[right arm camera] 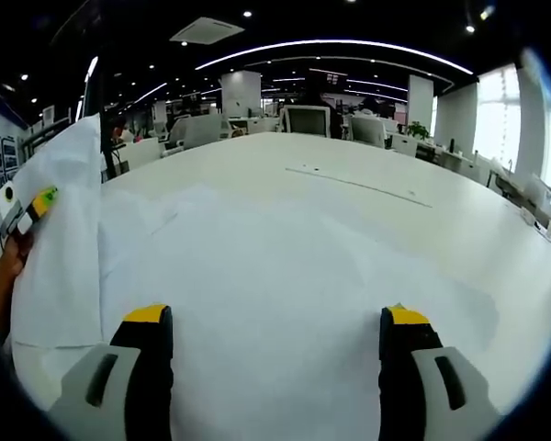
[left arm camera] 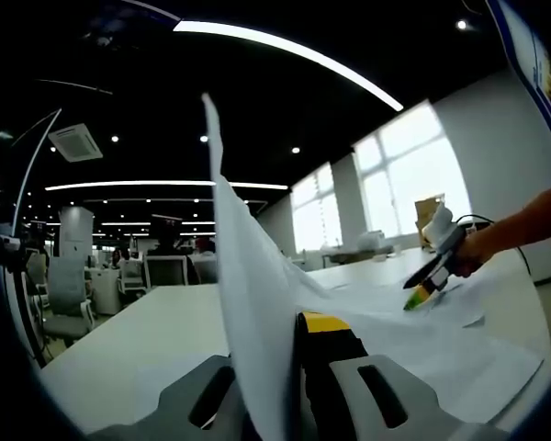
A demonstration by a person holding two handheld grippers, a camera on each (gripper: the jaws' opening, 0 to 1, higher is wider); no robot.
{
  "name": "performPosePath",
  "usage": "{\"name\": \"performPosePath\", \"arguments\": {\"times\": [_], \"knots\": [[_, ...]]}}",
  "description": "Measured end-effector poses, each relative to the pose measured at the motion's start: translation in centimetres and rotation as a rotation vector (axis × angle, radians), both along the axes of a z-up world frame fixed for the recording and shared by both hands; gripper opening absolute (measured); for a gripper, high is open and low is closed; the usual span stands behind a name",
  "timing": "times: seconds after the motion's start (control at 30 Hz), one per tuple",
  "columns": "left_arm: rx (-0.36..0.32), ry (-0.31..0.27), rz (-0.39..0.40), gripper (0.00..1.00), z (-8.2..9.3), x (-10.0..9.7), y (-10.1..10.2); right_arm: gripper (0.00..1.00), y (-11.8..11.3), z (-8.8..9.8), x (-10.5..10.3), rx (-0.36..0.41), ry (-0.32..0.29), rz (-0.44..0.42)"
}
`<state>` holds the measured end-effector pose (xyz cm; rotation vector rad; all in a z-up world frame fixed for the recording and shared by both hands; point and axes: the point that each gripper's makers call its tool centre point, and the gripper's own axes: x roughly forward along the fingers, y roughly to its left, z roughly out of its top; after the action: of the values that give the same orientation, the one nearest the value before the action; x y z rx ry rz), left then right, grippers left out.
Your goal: Organize the stack of printing papers by aligning and flattening the scattered papers on the table
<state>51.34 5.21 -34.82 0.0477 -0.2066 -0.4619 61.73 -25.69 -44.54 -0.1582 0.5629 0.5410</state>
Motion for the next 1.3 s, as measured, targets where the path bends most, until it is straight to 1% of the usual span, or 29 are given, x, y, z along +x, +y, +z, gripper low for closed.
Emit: {"name": "performPosePath", "arguments": {"times": [0.57,0.97,1.3], "knots": [[0.001,0.0,0.0,0.06,0.01,-0.05,0.0,0.88,0.07,0.01,-0.09,0.021,-0.037,0.003],[0.0,-0.001,0.001,0.06,0.05,-0.12,-0.04,0.86,0.15,0.14,0.02,0.037,-0.064,0.009],[0.008,0.0,-0.009,0.06,-0.02,-0.23,-0.24,0.81,0.39,0.31,-0.21,0.052,-0.091,0.021]]}}
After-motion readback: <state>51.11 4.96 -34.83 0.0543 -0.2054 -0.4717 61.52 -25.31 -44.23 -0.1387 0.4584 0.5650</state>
